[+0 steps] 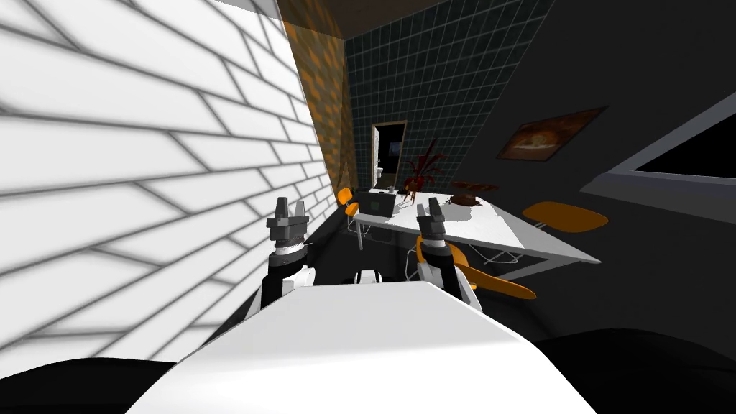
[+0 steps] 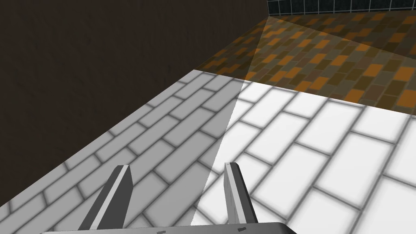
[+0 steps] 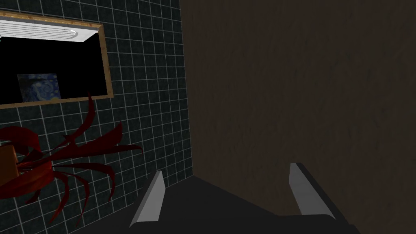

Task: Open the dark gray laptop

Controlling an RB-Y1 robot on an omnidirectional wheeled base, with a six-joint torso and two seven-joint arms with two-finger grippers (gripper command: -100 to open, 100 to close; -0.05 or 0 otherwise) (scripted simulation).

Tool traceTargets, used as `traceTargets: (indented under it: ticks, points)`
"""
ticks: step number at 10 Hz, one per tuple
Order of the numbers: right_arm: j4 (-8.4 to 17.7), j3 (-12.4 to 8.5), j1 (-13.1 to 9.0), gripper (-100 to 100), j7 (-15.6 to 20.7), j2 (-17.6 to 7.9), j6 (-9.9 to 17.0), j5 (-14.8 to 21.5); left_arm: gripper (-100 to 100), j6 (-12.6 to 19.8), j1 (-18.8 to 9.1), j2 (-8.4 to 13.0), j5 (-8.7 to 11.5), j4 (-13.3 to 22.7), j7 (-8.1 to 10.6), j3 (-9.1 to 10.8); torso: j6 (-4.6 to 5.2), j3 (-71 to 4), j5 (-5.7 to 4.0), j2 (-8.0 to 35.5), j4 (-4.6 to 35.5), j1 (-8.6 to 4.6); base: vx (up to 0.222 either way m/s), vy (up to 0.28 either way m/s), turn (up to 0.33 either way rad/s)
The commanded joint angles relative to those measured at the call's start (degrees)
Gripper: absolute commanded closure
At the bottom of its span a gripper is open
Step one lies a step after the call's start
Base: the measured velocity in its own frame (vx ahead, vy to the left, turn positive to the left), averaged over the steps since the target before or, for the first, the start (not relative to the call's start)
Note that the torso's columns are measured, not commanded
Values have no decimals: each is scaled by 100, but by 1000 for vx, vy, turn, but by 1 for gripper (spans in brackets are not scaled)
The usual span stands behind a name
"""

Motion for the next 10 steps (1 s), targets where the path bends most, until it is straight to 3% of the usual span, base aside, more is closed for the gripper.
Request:
traceTargets:
  ticks: [1, 7, 10]
  points:
    - [72, -69, 60, -100, 176, -364, 141, 247, 0, 0, 0, 0, 0, 0, 0, 0, 0, -27, 0, 12, 16, 1, 47, 111, -140]
    - [257, -340, 334, -100, 849, -1017, 721, 1213, 0, 0, 1, -1, 0, 0, 0, -1, -1, -30, -2, 22, 24, -8, 70, 160, -205]
    - [321, -446, 442, -100, 1114, -1196, 948, 1610, 0, 0, 0, 0, 0, 0, 0, -1, -4, -24, -7, 32, 27, -27, 39, 154, -159]
